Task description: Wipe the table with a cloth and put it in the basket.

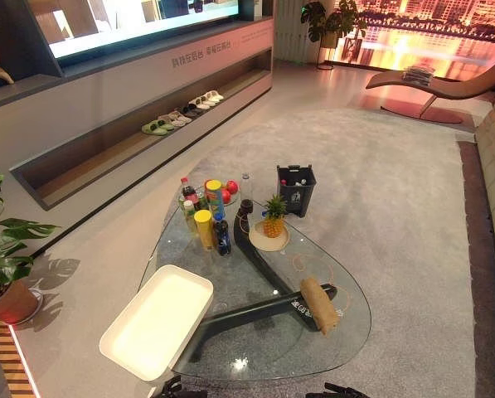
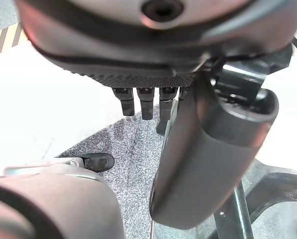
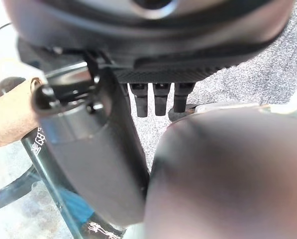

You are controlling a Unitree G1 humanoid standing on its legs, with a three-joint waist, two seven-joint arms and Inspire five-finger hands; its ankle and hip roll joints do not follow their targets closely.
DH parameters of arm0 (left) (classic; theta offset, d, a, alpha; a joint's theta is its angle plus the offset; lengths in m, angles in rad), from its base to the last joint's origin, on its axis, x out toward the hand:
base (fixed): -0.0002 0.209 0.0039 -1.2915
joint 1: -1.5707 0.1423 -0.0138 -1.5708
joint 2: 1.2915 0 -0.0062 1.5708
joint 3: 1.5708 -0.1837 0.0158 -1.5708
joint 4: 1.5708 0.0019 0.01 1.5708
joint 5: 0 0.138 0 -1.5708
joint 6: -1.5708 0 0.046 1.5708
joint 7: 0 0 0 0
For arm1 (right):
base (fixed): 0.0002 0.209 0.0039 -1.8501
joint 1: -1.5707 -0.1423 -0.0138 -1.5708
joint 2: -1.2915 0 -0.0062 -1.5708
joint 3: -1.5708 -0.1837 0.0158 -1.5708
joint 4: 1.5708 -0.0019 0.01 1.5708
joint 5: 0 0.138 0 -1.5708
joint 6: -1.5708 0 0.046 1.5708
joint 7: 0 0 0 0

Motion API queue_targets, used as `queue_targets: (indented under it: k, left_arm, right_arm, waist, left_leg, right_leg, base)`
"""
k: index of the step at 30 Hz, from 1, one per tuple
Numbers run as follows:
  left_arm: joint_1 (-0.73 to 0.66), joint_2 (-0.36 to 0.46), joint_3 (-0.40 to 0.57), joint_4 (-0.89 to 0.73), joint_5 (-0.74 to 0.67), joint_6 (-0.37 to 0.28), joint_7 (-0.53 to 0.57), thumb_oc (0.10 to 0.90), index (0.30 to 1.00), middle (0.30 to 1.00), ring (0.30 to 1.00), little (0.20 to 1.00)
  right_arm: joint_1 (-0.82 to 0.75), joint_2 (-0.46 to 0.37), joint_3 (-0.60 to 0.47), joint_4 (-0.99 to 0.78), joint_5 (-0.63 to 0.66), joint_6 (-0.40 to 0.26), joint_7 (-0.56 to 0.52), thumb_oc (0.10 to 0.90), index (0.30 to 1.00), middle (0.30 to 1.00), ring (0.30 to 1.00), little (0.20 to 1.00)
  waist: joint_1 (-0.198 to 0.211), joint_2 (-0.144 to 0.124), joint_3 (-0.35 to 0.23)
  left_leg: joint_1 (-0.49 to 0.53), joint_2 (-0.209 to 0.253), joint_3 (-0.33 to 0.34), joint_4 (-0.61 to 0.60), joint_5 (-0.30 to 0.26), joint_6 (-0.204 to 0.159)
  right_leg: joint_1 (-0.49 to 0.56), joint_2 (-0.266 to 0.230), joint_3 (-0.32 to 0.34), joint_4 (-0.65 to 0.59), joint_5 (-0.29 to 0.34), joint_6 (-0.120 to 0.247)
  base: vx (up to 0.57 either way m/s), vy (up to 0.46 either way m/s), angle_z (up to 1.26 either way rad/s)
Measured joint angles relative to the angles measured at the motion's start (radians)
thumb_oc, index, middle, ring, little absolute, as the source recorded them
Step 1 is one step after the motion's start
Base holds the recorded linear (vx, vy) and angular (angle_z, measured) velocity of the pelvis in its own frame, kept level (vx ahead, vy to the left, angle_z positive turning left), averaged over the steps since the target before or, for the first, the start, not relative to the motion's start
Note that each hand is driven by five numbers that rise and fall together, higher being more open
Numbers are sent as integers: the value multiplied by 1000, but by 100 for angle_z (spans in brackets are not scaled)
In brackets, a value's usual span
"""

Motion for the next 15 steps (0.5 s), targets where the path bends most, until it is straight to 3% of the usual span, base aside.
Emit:
queue_targets:
  k: [15]
  left_arm:
    - [-20, 2, 1, -2, -18, 28, -6, 800, 900, 900, 900, 900]
  right_arm:
    - [-15, 0, -1, -5, 0, 21, 0, 800, 900, 900, 900, 900]
  waist:
    - [0, -4, 20]
  left_leg:
    - [0, 0, 1, 0, 0, 0]
  right_leg:
    - [-1, 0, 1, 0, 0, 1]
  base:
    - [0, 0, 0]
